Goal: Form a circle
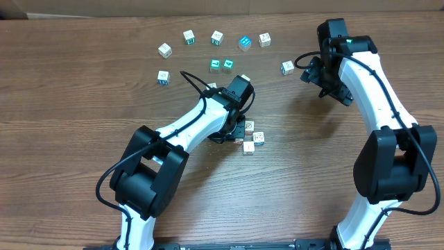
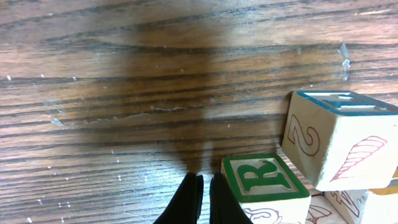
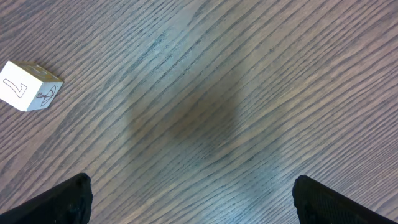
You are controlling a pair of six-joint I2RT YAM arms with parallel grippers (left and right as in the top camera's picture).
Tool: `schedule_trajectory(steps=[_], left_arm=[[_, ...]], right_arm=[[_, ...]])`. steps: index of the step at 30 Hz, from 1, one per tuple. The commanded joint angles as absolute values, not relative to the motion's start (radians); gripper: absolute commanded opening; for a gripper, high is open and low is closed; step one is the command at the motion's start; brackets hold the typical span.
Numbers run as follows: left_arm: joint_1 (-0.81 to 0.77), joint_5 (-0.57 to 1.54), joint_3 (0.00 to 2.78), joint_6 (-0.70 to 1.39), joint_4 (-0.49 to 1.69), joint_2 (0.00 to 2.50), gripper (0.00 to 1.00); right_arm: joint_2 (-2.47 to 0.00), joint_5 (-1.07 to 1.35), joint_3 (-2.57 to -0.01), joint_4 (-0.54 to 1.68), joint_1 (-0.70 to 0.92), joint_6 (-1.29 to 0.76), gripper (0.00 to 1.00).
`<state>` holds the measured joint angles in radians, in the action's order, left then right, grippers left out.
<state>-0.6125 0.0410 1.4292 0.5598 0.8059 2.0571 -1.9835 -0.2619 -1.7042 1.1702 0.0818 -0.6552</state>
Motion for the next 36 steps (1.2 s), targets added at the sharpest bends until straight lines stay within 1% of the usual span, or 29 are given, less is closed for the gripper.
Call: schedule_trajectory(steps=[1,18,28,36], left_arm=[[-0.603,0.053,1.424,0.572,0.804,2.044,0.04],[-0.603,0.078,1.424,0.572,0.807,2.044,0.04],[-0.599,-0.019,1.425,0.572,0.805,2.044,0.04],[-0.551,-0.018,1.473,0.572,0.796,2.044,0.04]], right_arm=[[-1.954,-0.268,-1.722,1.168,0.084,-0.658,1.00],[-1.954,-0.268,-1.722,1.168,0.084,-0.658,1.00],[-1.954,-0.268,-1.722,1.168,0.084,-0.658,1.00],[-1.954,-0.268,-1.722,1.168,0.084,-0.658,1.00]])
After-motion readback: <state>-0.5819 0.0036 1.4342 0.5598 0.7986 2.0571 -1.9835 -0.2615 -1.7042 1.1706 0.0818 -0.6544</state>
